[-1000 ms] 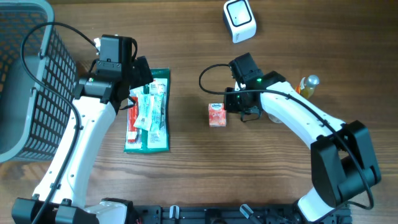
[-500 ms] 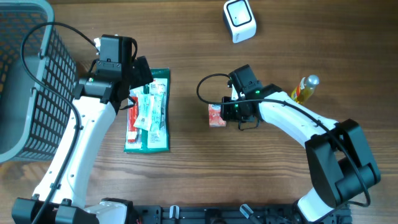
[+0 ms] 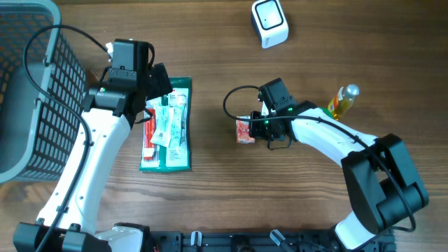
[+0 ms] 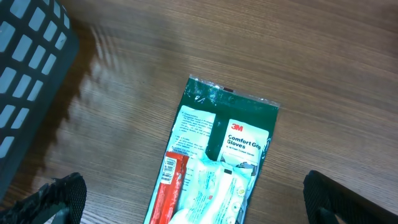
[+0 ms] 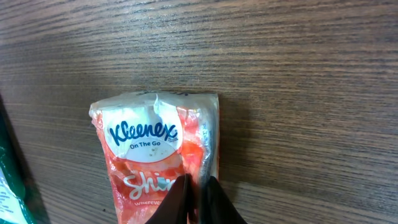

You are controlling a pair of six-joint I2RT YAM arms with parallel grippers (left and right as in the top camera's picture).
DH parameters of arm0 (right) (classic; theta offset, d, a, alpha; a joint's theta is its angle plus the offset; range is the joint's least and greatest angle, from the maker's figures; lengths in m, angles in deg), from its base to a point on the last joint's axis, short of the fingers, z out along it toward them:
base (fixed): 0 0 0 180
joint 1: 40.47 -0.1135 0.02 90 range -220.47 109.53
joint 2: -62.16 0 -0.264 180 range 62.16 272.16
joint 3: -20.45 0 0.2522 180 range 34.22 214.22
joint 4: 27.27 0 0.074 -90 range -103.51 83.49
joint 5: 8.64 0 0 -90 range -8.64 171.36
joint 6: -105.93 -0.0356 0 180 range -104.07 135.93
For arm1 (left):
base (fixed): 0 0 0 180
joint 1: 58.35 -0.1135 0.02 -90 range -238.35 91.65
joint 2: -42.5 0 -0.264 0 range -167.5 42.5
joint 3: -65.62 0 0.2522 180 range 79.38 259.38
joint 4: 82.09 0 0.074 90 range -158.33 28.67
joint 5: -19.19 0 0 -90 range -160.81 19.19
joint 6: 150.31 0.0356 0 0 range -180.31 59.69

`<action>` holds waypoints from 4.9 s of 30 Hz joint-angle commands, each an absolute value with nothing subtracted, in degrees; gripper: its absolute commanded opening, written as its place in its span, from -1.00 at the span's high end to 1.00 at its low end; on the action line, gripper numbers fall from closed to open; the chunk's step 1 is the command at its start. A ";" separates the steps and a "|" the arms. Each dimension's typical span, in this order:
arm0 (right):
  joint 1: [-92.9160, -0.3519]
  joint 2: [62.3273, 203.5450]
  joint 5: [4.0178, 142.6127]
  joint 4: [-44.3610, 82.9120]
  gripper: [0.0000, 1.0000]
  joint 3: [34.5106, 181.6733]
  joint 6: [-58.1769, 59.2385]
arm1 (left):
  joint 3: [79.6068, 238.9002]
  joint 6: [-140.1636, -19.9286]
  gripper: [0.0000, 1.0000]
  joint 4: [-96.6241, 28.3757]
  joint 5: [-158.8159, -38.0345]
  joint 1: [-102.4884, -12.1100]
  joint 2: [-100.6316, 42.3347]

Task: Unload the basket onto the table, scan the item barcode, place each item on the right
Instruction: 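Lift the Kleenex pack with the right gripper, then carry the Kleenex pack up toward the white scanner, then hold the Kleenex pack in front of the scanner, then lower the Kleenex pack beside the green jar and release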

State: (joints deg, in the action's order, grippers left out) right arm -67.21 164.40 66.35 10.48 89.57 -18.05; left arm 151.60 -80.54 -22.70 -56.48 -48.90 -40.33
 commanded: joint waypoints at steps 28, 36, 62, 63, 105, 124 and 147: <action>-58.75 151.55 -8.27 10.92 0.91 89.11 8.57 | 151.82 -80.45 -1.00 -22.84 -55.94 -49.14 -40.37; -54.14 151.50 -11.70 16.20 0.92 89.11 11.24 | 151.80 -80.45 -1.00 -22.84 -55.94 -49.14 -40.37; -45.27 130.19 -2.19 20.53 0.92 89.00 5.23 | 151.80 -80.45 -1.00 -22.84 -55.96 -49.16 -40.37; -45.27 130.19 3.67 21.67 0.92 89.00 5.27 | 151.80 -80.45 -1.00 -22.84 -55.94 -49.14 -40.37; -59.28 197.03 110.99 -17.28 0.92 137.26 53.84 | 151.80 -80.45 -1.00 -22.84 -55.96 -49.14 -40.37; -59.37 171.07 96.10 31.83 0.92 137.24 9.43 | 151.80 -80.45 -1.00 -22.84 -55.96 -49.14 -40.37; -60.66 170.91 71.12 44.27 0.21 115.12 1.84 | 151.80 -80.45 -1.00 -22.84 -55.96 -49.14 -40.37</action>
